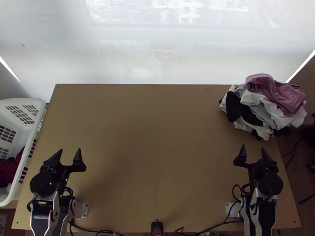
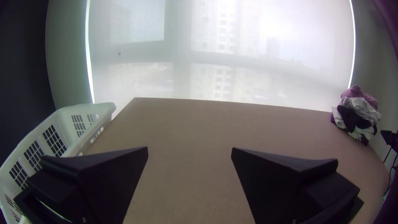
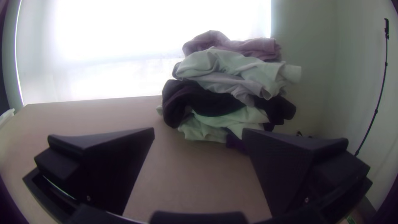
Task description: Fold the t-shirt
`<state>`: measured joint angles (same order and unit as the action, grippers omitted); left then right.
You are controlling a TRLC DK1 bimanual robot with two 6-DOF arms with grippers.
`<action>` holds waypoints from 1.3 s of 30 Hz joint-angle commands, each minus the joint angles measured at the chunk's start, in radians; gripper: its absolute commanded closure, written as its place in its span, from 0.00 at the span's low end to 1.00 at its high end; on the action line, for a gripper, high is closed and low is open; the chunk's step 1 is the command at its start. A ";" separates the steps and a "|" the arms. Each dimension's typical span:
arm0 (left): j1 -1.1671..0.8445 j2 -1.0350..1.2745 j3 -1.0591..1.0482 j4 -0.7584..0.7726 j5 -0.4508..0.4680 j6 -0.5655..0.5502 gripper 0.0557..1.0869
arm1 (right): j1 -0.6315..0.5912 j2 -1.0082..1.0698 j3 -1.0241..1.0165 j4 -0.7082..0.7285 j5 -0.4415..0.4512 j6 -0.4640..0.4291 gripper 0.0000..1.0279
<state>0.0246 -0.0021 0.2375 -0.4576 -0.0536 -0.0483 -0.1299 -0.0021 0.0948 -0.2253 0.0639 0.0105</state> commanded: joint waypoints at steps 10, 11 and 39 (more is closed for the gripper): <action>0.000 0.001 0.000 0.000 0.000 0.001 0.05 | -0.031 -0.001 0.002 0.012 0.004 -0.004 0.04; 0.000 0.001 0.000 0.002 0.000 0.001 0.05 | -0.037 -0.001 0.003 0.035 0.004 -0.006 0.04; 0.012 0.054 0.114 0.030 -0.043 -0.022 0.05 | 0.039 0.349 0.430 -0.172 0.287 -0.099 0.04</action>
<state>-0.0376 0.0032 0.2817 -0.4633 -0.0727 -0.0635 -0.1478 0.2127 0.3714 -0.2588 0.2768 -0.1711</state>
